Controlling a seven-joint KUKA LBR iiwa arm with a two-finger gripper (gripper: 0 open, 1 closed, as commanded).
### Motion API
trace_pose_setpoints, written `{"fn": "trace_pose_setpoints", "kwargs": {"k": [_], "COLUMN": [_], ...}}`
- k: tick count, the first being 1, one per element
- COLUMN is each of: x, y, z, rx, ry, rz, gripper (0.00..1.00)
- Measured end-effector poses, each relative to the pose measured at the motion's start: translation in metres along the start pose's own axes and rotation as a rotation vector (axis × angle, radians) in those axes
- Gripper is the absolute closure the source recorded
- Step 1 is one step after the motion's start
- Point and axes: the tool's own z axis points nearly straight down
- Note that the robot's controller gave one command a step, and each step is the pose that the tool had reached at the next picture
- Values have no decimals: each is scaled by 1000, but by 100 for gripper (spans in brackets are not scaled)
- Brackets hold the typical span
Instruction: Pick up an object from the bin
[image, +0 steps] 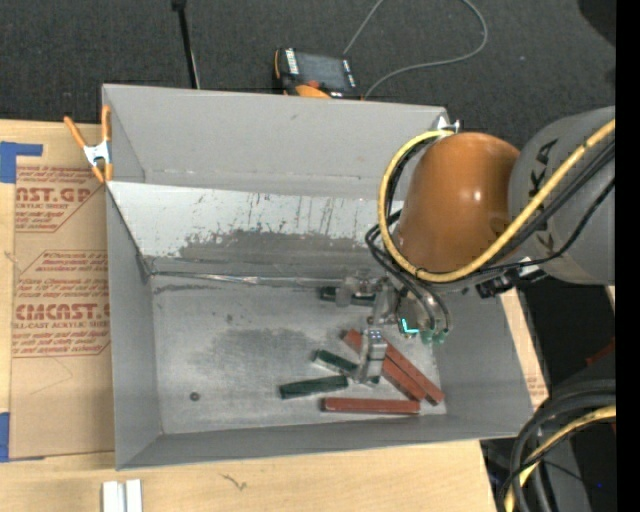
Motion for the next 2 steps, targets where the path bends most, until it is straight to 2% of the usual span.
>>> {"fn": "trace_pose_setpoints", "kwargs": {"k": [1, 2], "x": [8, 5], "y": [-19, -19], "z": [138, 133], "rx": [0, -2], "ry": [2, -8], "rz": [145, 144], "gripper": [0, 100]}}
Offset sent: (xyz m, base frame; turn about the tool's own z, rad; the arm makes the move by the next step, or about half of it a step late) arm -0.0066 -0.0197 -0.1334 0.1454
